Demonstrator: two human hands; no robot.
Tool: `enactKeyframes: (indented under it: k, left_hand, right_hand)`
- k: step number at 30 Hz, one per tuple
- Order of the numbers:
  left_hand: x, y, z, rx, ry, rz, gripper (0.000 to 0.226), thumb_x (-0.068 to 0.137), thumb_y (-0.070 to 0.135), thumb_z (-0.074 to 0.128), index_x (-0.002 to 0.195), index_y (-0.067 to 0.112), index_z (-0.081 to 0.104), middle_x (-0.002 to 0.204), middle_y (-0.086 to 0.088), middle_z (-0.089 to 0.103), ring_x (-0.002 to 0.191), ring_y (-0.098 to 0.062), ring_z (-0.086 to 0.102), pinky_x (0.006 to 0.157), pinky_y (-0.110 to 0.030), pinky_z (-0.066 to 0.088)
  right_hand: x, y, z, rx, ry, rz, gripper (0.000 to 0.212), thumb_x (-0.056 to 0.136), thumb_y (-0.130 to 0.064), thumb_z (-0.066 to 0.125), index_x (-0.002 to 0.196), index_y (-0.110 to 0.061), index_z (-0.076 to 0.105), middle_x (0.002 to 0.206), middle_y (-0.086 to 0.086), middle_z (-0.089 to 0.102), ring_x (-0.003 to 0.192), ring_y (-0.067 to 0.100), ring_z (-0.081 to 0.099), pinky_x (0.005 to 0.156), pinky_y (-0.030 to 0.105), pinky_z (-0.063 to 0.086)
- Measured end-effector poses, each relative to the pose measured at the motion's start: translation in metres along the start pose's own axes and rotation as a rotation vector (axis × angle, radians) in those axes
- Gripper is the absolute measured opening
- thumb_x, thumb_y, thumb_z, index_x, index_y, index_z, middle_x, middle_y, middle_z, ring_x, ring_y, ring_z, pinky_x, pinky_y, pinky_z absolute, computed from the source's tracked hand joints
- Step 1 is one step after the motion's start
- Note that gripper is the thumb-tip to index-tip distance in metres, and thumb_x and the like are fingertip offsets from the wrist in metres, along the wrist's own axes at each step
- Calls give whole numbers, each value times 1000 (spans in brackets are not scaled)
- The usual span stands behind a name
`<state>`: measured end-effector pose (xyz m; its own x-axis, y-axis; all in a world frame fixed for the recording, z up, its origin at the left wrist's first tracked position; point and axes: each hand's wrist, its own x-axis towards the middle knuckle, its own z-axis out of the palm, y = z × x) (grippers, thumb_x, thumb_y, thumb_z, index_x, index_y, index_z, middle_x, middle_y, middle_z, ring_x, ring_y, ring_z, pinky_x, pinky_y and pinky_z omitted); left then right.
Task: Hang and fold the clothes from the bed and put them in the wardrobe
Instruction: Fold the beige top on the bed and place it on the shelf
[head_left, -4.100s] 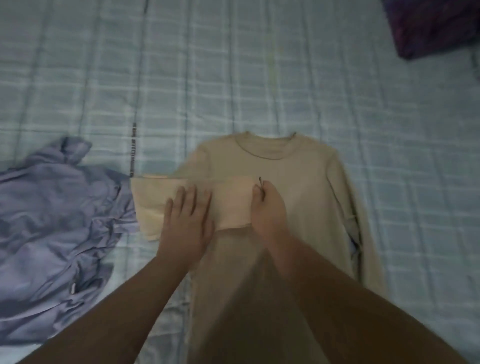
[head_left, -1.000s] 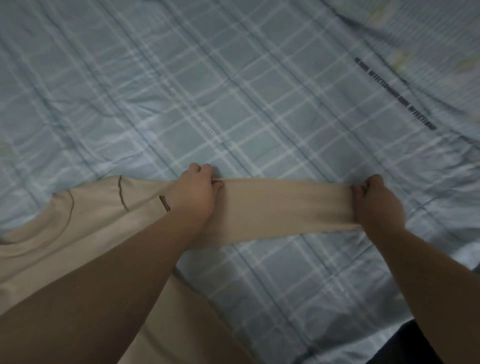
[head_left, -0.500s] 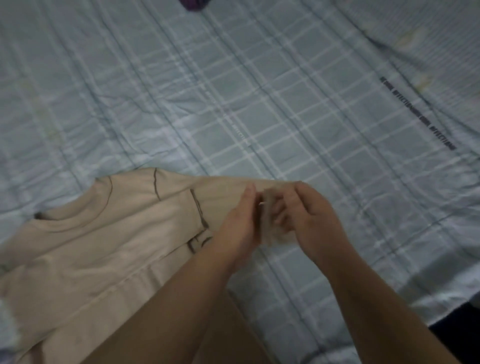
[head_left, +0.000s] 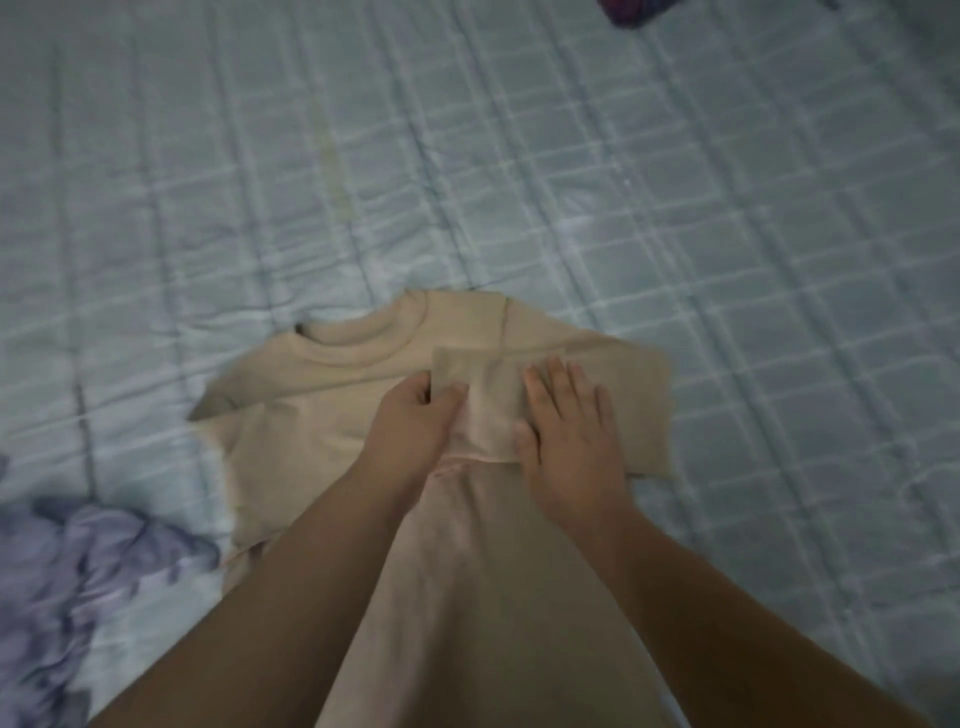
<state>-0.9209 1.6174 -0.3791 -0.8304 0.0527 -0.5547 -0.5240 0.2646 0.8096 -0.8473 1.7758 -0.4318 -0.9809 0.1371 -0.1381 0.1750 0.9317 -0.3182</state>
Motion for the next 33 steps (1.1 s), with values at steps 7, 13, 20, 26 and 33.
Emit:
enactKeyframes:
  k: [7, 13, 20, 26, 33]
  left_hand:
    - [0, -41, -144, 48, 251, -51, 16, 94, 20, 60, 94, 10, 72, 90, -12, 75, 81, -26, 69, 73, -44, 57]
    - [8, -90, -220, 229, 463, -120, 13, 87, 27, 65, 78, 18, 64, 77, -1, 68, 74, -23, 65, 64, -34, 54]
    - [21, -142, -241, 300, 430, -183, 31, 85, 37, 69, 70, 16, 52, 64, 4, 55, 67, -23, 57, 55, -30, 38]
    - [14, -152, -238, 295, 366, -143, 24, 73, 46, 63, 78, 25, 51, 71, 10, 57, 68, -20, 58, 57, -30, 41]
    - [-59, -169, -220, 114, 377, -143, 38, 83, 16, 76, 115, 14, 55, 87, 3, 63, 76, -14, 64, 67, -17, 50]
  right_hand:
    - [22, -110, 44, -95, -52, -169, 60, 95, -43, 40, 151, -22, 35, 157, 7, 34, 147, 28, 25, 116, 57, 18]
    - [20, -166, 67, -180, -119, -216, 62, 94, -44, 35, 152, -23, 31, 159, 6, 31, 148, 27, 22, 117, 57, 16]
    - [21, -178, 87, -273, -224, -233, 64, 94, -46, 24, 155, -26, 25, 162, 3, 25, 149, 25, 21, 117, 58, 14]
    - [19, -169, 100, -259, -211, -256, 65, 93, -45, 30, 155, -25, 24, 163, 4, 22, 150, 26, 18, 118, 57, 12]
    - [-44, -121, 69, -110, -108, -271, 62, 92, -34, 37, 150, -11, 37, 155, 14, 36, 142, 34, 34, 114, 52, 25]
